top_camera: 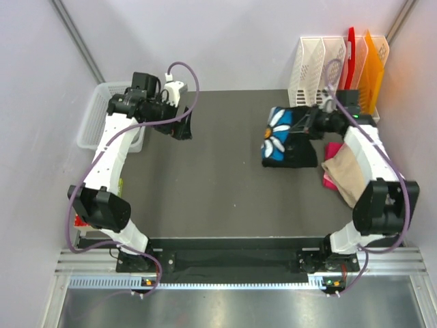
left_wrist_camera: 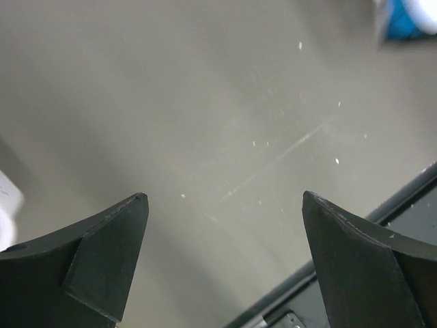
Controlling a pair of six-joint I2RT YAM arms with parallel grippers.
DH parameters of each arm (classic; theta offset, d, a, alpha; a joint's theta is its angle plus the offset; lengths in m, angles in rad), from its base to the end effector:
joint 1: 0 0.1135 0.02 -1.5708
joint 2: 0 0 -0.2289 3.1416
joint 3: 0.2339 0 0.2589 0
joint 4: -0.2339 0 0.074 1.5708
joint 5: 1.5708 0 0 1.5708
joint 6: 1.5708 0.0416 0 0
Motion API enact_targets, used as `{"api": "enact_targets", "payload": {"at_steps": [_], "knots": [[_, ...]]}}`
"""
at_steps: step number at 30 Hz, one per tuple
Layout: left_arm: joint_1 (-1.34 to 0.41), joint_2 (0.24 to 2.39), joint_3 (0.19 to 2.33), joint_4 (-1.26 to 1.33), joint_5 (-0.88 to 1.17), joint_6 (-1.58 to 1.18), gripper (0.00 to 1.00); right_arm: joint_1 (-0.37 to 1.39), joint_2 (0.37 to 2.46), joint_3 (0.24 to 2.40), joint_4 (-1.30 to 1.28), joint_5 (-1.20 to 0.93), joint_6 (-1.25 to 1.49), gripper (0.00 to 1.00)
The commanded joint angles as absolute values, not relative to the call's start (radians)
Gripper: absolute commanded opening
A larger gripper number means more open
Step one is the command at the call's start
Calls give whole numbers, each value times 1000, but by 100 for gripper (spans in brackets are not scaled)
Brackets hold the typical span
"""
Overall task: Fold and stack the t-shirts
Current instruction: Put the neatly folded tshirt into the corner of the board with the right arm
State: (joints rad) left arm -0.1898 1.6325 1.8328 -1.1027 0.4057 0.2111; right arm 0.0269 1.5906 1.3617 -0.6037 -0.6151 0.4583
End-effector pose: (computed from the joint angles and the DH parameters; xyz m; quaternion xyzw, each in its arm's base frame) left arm 0.3294 -0.0800 0.3628 0.2490 0.8936 -0.1869 0.3233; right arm 0.3553 0.0336 0.2638 0.0836 0.8917 0.3567 0.2660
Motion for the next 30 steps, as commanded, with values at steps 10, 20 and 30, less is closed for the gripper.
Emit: {"api": "enact_targets", "payload": {"at_steps": [10, 20, 30], "knots": [[-179, 1646, 1744, -1112, 397, 218, 99, -224, 1223, 1190, -770, -376, 445, 0], [-173, 1700, 1730, -1094, 408, 285, 99, -322, 1198, 1233, -816, -209, 433, 0], [-146, 1703, 1687, -1062, 436, 318, 99, -472, 1353, 1377, -836, -175, 429, 0]]}}
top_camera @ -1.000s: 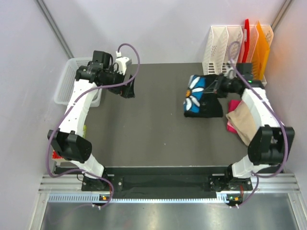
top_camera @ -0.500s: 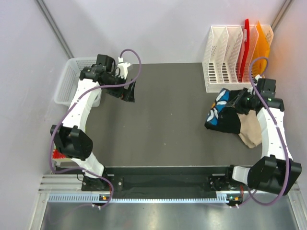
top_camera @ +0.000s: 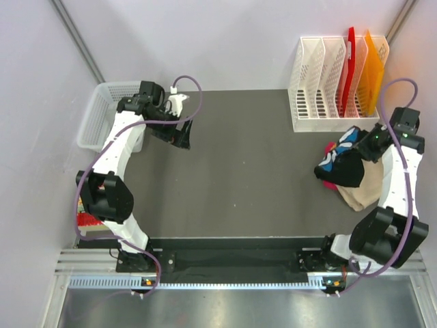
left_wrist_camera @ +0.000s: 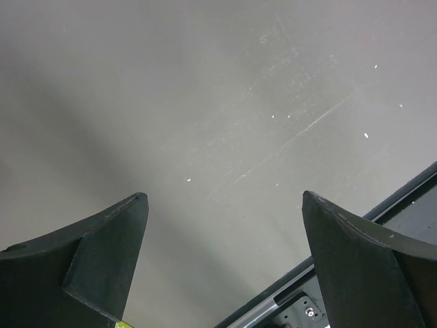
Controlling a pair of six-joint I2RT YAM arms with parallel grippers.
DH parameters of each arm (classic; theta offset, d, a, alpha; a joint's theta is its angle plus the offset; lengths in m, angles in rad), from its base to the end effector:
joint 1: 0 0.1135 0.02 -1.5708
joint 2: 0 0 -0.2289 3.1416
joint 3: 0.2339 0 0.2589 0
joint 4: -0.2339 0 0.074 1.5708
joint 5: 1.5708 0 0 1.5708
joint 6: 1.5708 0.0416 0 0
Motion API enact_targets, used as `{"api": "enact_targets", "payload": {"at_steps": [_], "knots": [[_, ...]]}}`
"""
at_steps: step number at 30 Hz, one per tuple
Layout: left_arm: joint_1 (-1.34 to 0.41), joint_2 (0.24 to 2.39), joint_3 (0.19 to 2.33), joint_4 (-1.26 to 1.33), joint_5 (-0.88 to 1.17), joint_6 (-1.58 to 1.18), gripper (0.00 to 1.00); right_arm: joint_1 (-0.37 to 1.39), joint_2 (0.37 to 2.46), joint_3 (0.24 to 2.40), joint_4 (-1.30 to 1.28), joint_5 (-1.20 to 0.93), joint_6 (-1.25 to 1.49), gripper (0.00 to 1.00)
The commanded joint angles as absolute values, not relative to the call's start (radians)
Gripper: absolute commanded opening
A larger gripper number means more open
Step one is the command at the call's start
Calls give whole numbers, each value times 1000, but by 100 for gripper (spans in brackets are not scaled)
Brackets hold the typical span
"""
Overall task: Fold and stack the t-shirts
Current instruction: Put the neatly folded tshirt into the corner of the board with the right arm
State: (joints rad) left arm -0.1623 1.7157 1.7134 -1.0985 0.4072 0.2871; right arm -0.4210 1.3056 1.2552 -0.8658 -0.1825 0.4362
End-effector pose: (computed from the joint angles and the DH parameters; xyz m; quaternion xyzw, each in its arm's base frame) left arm 0.3485 -0.0738 0.2994 0.2581 0.9180 -0.1820 0.2399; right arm 0.2628 -0.1094 0.2905 0.3653 0.8699 0.0887 0.3195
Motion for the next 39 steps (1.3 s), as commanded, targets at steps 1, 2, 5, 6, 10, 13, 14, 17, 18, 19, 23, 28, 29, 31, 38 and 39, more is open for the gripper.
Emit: {"api": "enact_targets", "payload": {"at_steps": [1, 2, 5, 6, 10, 13, 14, 17, 18, 19, 23, 28, 29, 31, 38, 39], "knots": [[-141, 1695, 1668, -1057, 442, 319, 99, -488, 1368, 1391, -841, -173, 433, 0], [-137, 1690, 1658, -1049, 443, 319, 99, -512, 1400, 1403, -848, -176, 433, 0], [-117, 1681, 1629, -1029, 456, 319, 99, -557, 1448, 1463, -870, -149, 436, 0], [-114, 1684, 1628, -1029, 457, 318, 99, -566, 1454, 1473, -876, -134, 437, 0], [-106, 1690, 1624, -1025, 468, 321, 99, -610, 1482, 1474, -894, -60, 440, 0], [-98, 1701, 1623, -1017, 466, 322, 99, -632, 1490, 1384, -884, -28, 448, 0], [-95, 1704, 1624, -1017, 469, 324, 99, -635, 1488, 1367, -879, -19, 446, 0], [-91, 1721, 1632, -1011, 471, 322, 99, -643, 1503, 1330, -893, 46, 451, 0], [-91, 1729, 1640, -1012, 475, 322, 99, -646, 1509, 1324, -900, 60, 449, 1], [-91, 1733, 1643, -1015, 476, 322, 99, -647, 1517, 1306, -913, 89, 452, 10], [-91, 1752, 1672, -1025, 468, 322, 99, -653, 1531, 1255, -923, 176, 456, 92], [-89, 1763, 1697, -1042, 471, 327, 99, -681, 1457, 1277, -952, 332, 506, 100], [-89, 1763, 1698, -1049, 469, 325, 99, -680, 1450, 1293, -988, 348, 521, 100], [-91, 1767, 1704, -1057, 468, 325, 99, -672, 1427, 1333, -1025, 403, 570, 100], [-91, 1801, 1804, -1127, 466, 339, 99, -647, 1371, 1371, -1051, 318, 594, 100], [-91, 1808, 1816, -1137, 460, 342, 99, -628, 1370, 1388, -1036, 296, 585, 100]]}}
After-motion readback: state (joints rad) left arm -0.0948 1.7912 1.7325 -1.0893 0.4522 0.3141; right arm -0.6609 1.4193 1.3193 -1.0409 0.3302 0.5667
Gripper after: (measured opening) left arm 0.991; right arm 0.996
